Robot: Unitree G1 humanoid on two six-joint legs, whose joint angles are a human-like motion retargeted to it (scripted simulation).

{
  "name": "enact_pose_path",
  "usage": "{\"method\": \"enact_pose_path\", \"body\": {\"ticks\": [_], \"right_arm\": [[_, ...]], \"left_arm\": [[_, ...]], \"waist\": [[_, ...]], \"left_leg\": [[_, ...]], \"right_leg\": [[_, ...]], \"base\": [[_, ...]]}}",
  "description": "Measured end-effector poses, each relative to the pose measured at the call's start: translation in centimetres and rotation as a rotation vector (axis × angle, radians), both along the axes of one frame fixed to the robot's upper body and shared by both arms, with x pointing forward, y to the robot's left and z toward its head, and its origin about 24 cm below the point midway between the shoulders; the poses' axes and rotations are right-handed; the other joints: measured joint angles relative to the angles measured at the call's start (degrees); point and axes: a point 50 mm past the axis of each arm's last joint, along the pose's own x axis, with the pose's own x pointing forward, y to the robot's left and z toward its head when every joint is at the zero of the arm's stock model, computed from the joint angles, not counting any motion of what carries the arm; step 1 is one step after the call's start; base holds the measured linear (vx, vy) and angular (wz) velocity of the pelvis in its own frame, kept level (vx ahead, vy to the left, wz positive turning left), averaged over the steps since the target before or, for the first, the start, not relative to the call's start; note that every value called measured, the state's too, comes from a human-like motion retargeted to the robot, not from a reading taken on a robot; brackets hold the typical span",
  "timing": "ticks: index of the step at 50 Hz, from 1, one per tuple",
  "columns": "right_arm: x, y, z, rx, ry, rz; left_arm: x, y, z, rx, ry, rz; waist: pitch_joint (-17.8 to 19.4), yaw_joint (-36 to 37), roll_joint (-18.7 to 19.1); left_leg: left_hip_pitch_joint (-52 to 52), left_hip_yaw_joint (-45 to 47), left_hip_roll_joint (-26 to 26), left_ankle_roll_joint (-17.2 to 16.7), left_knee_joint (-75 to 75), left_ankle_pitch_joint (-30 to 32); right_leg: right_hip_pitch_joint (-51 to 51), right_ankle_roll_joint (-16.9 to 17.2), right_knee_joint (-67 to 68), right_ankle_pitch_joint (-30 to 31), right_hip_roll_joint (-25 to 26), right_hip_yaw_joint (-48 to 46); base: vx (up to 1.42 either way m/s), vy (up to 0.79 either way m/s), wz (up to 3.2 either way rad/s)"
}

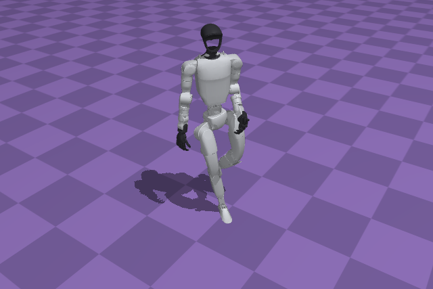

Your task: Walk run

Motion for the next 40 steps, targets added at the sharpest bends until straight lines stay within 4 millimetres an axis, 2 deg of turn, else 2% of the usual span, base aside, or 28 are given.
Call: {"method": "enact_pose_path", "body": {"ticks": [3, 5, 8, 12, 15, 17, 20, 23, 25, 27, 30, 33, 35, 37, 40], "right_arm": [[5.1, -0.8, 0.7, -0.017, -0.138, 0.089], [8.2, -1.0, 1.3, -0.011, -0.215, 0.132], [11.8, -0.9, 2.3, 0.015, -0.310, 0.166], [15.0, 0.0, 3.4, 0.068, -0.408, 0.186], [15.5, 0.6, 3.6, 0.096, -0.453, 0.176], [14.8, 1.0, 3.2, 0.103, -0.450, 0.164], [12.2, 1.2, 2.1, 0.092, -0.366, 0.146], [7.8, 0.9, 0.9, 0.084, -0.161, 0.161], [4.2, 0.6, 0.4, 0.081, 0.011, 0.178], [0.3, 0.5, 0.2, 0.078, 0.168, 0.182], [-4.9, 1.1, 0.3, 0.099, 0.342, 0.166], [-7.9, 2.1, 0.4, 0.154, 0.398, 0.136], [-8.9, 2.4, 0.6, 0.185, 0.412, 0.130], [-9.6, 2.4, 0.7, 0.190, 0.434, 0.131], [-9.6, 2.3, 0.7, 0.160, 0.405, 0.120]], "left_arm": [[0.3, 1.0, 0.2, 0.027, -0.004, 0.051], [0.3, 1.5, 0.3, 0.034, -0.009, 0.088], [0.1, 1.8, 0.4, 0.023, -0.012, 0.122], [0.0, 1.9, 0.4, 0.015, -0.013, 0.166], [-0.1, 1.8, 0.4, 0.015, -0.007, 0.182], [-0.2, 1.7, 0.3, 0.017, -0.005, 0.175], [-0.6, 1.9, 0.1, 0.022, 0.002, 0.152], [-1.3, 2.3, -0.3, 0.036, 0.019, 0.140], [-1.9, 2.6, -0.6, 0.049, 0.040, 0.138], [-2.7, 3.0, -1.1, 0.058, 0.072, 0.147], [-3.5, 4.0, -1.6, 0.076, 0.122, 0.184], [-3.7, 5.5, -1.4, 0.119, 0.122, 0.212], [-3.4, 6.0, -1.0, 0.139, 0.102, 0.220], [-2.8, 6.1, -0.9, 0.137, 0.097, 0.227], [-1.5, 6.1, -0.5, 0.127, 0.081, 0.247]], "waist": [[0.5, 1.4, -1.0], [0.8, 3.5, -1.1], [1.8, 5.7, -0.5], [3.7, 7.0, 0.9], [4.8, 8.1, 1.0], [5.4, 9.1, 0.8], [6.0, 10.1, 0.3], [5.6, 11.4, -0.5], [4.9, 12.7, -1.0], [3.5, 12.9, -1.2], [1.7, 11.9, -2.0], [1.4, 10.7, -0.8], [0.8, 11.8, -0.1], [0.2, 12.8, 1.3], [0.6, 10.7, 3.3]], "left_leg": [[-4.0, 2.9, 2.9, 3.4, -1.6, -7.6], [-6.5, 8.0, 6.2, 7.0, -5.5, -13.2], [-9.4, 10.8, 6.5, 9.5, -16.0, -14.9], [-12.7, 7.5, 2.9, 8.9, -30.2, -14.4], [-15.7, 0.8, -1.5, 8.0, -38.9, -13.3], [-16.3, -3.7, -3.9, 4.7, -44.6, -12.4], [-15.2, -5.4, -5.6, 3.2, -49.1, -12.5], [-13.8, -4.9, -5.9, 9.3, -46.5, -10.7], [-12.7, -3.4, -6.1, 11.0, -46.2, -7.5], [-11.1, -1.9, -5.5, 11.4, -46.5, -6.9], [-10.1, -0.7, -4.0, 10.8, -44.7, -9.8], [-7.4, -0.1, -2.0, 12.8, -44.8, -12.7], [-5.9, 2.3, -0.3, 13.3, -44.9, -14.9], [-4.9, 4.9, 1.2, 13.8, -44.3, -16.9], [-2.8, 5.7, 1.5, 14.9, -44.1, -19.1]], "right_leg": [[1.9, -0.7, -0.3, -0.7, 2.5, 5.1], [2.7, -1.2, -0.2, -1.0, 4.6, 9.3], [4.5, -1.5, 0.1, -1.6, 7.6, 13.7], [7.7, -1.7, 0.3, -3.0, 11.2, 16.4], [10.2, -1.8, 0.7, -4.4, 12.8, 18.4], [11.8, -2.1, 1.2, -5.3, 13.6, 19.5], [14.2, -2.7, 2.2, -6.3, 14.5, 19.6], [15.8, -2.9, 3.9, -5.6, 14.7, 20.4], [16.9, -2.2, 5.4, -3.3, 14.4, 19.9], [17.0, -0.8, 7.7, 1.5, 14.5, 19.6], [15.1, 4.0, 14.5, 14.7, 13.6, 18.1], [10.5, 10.8, 24.9, 25.9, 13.4, 14.3], [6.8, 13.2, 32.5, 30.5, 11.6, 11.0], [3.1, 12.5, 37.3, 27.6, 10.1, 8.9], [-2.5, 10.9, 40.5, 17.9, 8.9, 7.4]], "base": [[0.39, -0.22, -1.60], [0.49, -0.21, -1.99], [0.50, -0.13, -1.78], [0.41, -0.07, -1.25], [0.61, -0.07, -0.90], [0.56, -0.07, -0.79], [0.59, -0.07, -0.70], [0.62, -0.04, -0.85], [0.94, 0.01, -1.00], [0.88, 0.01, -0.72], [0.76, -0.06, -0.62], [0.69, -0.08, -0.69], [0.56, 0.04, -1.31], [0.46, 0.11, -1.33], [0.52, 0.13, -0.37]]}}
